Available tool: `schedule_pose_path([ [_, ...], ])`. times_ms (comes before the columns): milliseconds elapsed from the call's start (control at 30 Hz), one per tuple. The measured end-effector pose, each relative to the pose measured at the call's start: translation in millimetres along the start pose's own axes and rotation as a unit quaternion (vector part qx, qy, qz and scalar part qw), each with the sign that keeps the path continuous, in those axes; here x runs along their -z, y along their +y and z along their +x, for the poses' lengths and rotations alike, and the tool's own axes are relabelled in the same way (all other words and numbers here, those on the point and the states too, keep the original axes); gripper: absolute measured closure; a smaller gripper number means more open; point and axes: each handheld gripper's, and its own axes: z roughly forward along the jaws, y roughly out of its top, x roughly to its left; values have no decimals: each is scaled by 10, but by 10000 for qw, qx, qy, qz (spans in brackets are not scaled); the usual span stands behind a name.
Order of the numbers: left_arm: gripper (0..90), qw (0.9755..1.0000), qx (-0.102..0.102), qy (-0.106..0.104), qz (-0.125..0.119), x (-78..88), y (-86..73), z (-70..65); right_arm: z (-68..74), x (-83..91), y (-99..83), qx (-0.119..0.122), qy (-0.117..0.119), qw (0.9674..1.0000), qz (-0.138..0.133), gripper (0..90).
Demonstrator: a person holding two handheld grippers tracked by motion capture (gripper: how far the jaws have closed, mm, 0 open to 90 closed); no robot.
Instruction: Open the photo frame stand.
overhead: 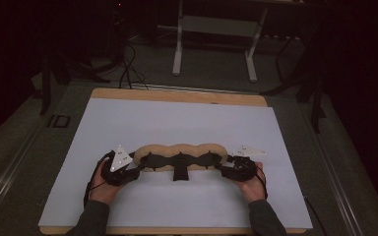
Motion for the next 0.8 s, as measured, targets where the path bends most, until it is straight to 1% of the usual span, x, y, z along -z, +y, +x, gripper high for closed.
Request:
schedule_pose_path([
  [33,526,10000,45,-25,-22,2,-2,4,1,3,-2,-8,6,10000,9,472],
  [100,526,10000,60,-43,-30,4,-4,7,4,4,-3,-26,12,10000,23,471],
  [133,526,9999,123,-86,-45,14,-8,12,5,7,-5,-43,25,10000,35,463],
  [267,523,9995,234,-192,-53,38,-10,19,3,15,-6,-147,99,9998,43,446],
  [300,522,9995,234,-192,-53,38,-10,19,3,15,-6,-147,99,9998,43,446],
  [333,521,9990,331,-282,-80,51,-18,32,1,24,-11,-195,141,9997,56,440],
  [367,520,9990,331,-282,-80,51,-18,32,1,24,-11,-195,141,9997,56,440],
  [400,518,9984,409,-372,-73,68,-21,46,3,32,-14,-207,164,9996,68,435],
  [500,515,9983,416,-406,-72,75,-23,47,8,38,-15,-240,173,9995,93,425],
  [567,511,9981,442,-434,-68,84,-23,44,21,42,-17,-318,166,9993,119,415],
  [700,504,9980,417,-477,-40,101,-24,36,31,61,-31,-372,191,9990,159,408],
  [800,498,9978,436,-496,-36,108,-23,32,28,81,-52,-478,205,9984,206,415],
])
